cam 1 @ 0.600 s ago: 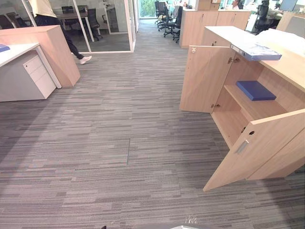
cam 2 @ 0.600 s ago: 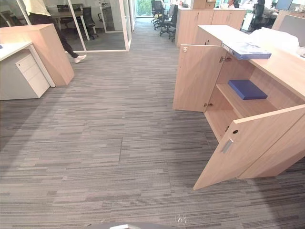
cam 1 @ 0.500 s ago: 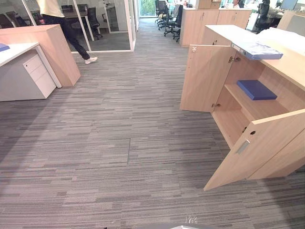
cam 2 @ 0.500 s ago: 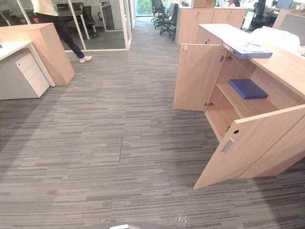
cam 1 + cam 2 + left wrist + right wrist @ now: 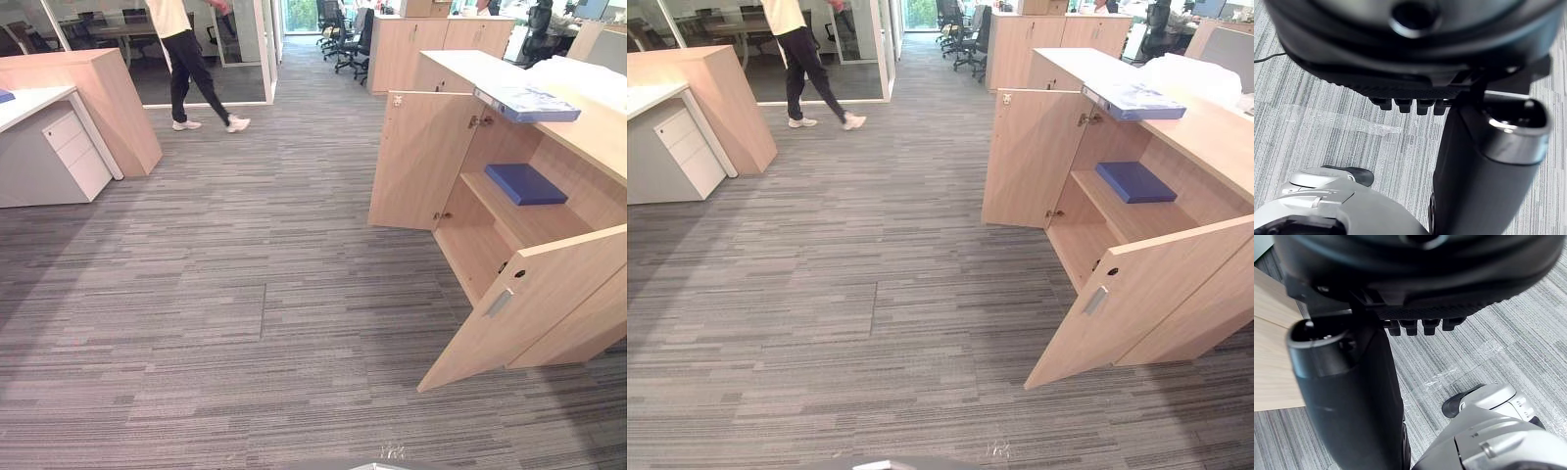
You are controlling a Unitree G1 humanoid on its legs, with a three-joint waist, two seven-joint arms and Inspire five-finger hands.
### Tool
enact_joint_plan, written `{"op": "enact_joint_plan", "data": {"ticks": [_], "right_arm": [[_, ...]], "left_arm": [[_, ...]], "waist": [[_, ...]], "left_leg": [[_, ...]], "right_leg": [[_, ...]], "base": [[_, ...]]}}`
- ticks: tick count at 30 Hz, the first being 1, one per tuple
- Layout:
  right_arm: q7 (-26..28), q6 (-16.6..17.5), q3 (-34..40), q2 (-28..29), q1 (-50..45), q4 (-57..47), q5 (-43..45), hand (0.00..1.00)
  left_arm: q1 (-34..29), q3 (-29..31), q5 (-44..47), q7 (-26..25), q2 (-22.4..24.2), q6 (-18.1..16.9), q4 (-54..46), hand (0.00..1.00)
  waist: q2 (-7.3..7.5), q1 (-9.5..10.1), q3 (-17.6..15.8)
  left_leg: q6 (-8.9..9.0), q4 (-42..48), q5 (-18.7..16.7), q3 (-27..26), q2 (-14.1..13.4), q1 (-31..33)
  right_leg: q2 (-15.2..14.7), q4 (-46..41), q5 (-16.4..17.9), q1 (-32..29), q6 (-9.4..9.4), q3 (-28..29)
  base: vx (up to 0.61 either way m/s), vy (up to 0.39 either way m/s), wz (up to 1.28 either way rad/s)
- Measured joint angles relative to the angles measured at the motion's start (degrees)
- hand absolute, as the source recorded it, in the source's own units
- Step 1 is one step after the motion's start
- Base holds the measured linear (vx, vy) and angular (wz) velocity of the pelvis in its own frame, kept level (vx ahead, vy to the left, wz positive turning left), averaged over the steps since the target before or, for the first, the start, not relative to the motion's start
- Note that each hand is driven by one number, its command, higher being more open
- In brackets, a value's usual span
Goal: Walk over to the cabinet, pick up the folder, carry it to the office cabinet, place the folder inside the office cabinet, then close the office cabinet door
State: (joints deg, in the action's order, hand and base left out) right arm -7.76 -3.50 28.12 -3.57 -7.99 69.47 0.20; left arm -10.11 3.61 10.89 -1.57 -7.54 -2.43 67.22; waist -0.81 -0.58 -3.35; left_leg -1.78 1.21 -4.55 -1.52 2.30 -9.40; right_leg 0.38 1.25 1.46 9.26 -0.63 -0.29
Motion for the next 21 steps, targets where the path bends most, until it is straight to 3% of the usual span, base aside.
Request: {"op": "enact_joint_plan", "data": {"ticks": [9,16,18,19,21], "right_arm": [[0.02,0.05,-0.92,-0.09,-0.11,-0.01,-0.47,1.0],[-0.72,0.65,-5.91,-0.91,0.05,-0.05,-2.87,1.0],[-1.23,1.15,-8.22,-1.17,0.4,-0.06,-3.49,1.0],[-1.53,1.77,-9.58,-1.34,0.84,-0.1,-4.53,1.0],[-1.78,2.45,-11.51,-2.23,2.32,-0.09,-4.75,1.0]], "left_arm": [[0.44,-4.03,-0.04,0.83,-1.0,-0.75,0.06,1.0],[0.58,-5.18,0.96,0.17,-1.22,-1.08,0.05,1.0],[1.0,-5.16,1.05,-0.53,-1.24,-1.27,0.04,1.0],[1.85,-5.11,2.17,-1.04,-1.25,-1.38,-0.04,1.0],[3.33,-4.94,4.42,-1.57,-0.8,-1.81,-0.15,1.0]], "waist": [[-0.28,-0.07,-0.21],[-0.06,-0.09,-0.45],[0.0,-0.12,-1.34],[0.12,-0.13,-2.12],[-1.0,-0.11,-4.48]], "left_leg": [[0.14,0.0,-0.09,-0.79,-0.24,-0.21],[0.41,0.03,-0.24,-1.14,-0.62,-0.2],[2.01,2.4,-1.36,-1.19,-0.86,0.51],[3.11,6.85,-3.36,-1.13,-1.32,2.54],[3.78,16.58,-7.52,-1.15,-3.29,6.72]], "right_leg": [[0.21,0.27,-0.27,0.0,-0.24,0.77],[0.63,1.33,-0.85,0.37,-0.2,1.21],[0.73,1.78,-1.1,0.93,-0.13,1.29],[0.98,1.48,-1.18,0.84,-0.01,1.28],[2.59,1.03,-1.52,0.8,0.63,1.79]], "base": [[-0.01,-0.013,-0.05],[0.0,-0.016,-0.03],[0.0,-0.015,-0.01],[0.0,0.0,0.0],[-0.06,-0.015,-0.12]]}}
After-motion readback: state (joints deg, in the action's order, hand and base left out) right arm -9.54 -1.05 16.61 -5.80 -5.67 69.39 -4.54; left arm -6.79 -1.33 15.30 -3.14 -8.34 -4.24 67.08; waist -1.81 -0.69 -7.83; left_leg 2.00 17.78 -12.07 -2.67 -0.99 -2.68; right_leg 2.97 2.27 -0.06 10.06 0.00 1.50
